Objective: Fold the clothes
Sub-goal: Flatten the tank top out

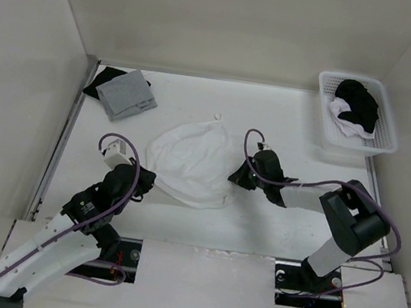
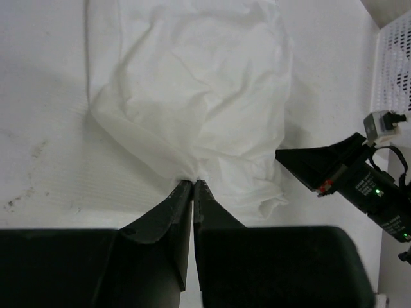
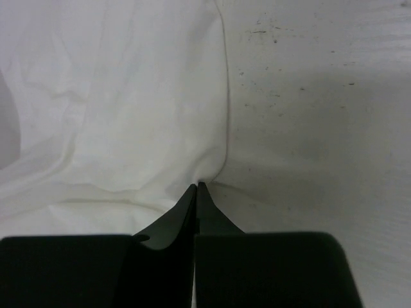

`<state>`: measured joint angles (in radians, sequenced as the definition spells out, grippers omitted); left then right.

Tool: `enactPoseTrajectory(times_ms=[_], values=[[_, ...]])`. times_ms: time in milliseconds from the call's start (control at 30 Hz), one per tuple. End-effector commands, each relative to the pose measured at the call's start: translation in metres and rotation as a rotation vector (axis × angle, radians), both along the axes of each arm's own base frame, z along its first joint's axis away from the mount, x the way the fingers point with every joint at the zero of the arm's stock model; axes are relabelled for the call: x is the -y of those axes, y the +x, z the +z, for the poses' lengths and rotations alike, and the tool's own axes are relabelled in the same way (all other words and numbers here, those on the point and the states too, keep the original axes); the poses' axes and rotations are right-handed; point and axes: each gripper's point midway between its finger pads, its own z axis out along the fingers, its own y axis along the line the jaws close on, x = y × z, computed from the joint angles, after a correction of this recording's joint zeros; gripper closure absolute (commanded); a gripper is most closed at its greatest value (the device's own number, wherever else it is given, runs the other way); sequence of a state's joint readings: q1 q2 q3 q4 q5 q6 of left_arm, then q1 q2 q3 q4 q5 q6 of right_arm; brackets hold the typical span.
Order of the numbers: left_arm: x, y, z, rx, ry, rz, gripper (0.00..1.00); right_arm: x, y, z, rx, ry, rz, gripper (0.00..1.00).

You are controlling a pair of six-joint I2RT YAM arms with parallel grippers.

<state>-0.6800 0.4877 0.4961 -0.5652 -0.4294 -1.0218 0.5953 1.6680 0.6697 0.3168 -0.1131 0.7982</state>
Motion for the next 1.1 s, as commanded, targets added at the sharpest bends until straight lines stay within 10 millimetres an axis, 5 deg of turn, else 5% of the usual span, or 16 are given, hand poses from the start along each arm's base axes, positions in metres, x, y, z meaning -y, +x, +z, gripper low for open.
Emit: enactPoseTrajectory(times_ms=[0, 100, 267, 367, 500, 600, 700, 800, 867, 967, 1000, 1067], values=[[-0.011, 0.012, 0.019, 0.087, -0.012, 0.059, 0.98, -0.003, 0.01, 0.06, 0.151, 0.14, -0.022, 1.0], [-0.02, 0.025, 0.036, 0.152, 0.005, 0.101, 0.98, 0.013, -0.012, 0.109, 0.257, 0.135, -0.024, 1.0], [-0.022, 0.049, 0.02, 0.151, 0.024, 0.122, 0.98, 0.009, -0.1, 0.19, 0.363, 0.178, 0.101, 1.0], [-0.03, 0.059, -0.008, 0.099, 0.036, 0.148, 0.98, -0.003, -0.132, 0.195, 0.362, 0.213, 0.163, 0.99], [-0.038, 0.072, -0.022, 0.077, -0.004, 0.172, 0.99, 0.009, -0.087, 0.131, 0.242, 0.019, 0.064, 1.0], [-0.047, 0.076, -0.025, 0.065, -0.024, 0.185, 0.99, -0.005, -0.074, 0.126, 0.263, 0.029, 0.09, 1.0], [-0.056, 0.077, -0.026, 0.065, -0.032, 0.208, 0.99, 0.005, -0.039, 0.123, 0.267, 0.002, 0.024, 1.0], [-0.054, 0.078, -0.029, 0.053, -0.05, 0.194, 0.99, 0.015, 0.009, 0.143, 0.316, 0.007, -0.06, 1.0], [-0.046, 0.079, -0.023, 0.055, -0.068, 0.164, 0.99, 0.015, 0.028, 0.189, 0.398, 0.066, -0.076, 1.0], [-0.031, 0.078, -0.003, 0.1, -0.094, 0.122, 0.99, 0.001, 0.006, 0.266, 0.562, 0.16, -0.025, 1.0], [-0.029, 0.078, 0.0, 0.107, -0.091, 0.115, 0.99, -0.003, -0.009, 0.265, 0.566, 0.162, -0.009, 1.0], [-0.034, 0.079, -0.009, 0.095, -0.066, 0.131, 0.99, -0.021, -0.052, 0.22, 0.447, 0.154, 0.073, 1.0]])
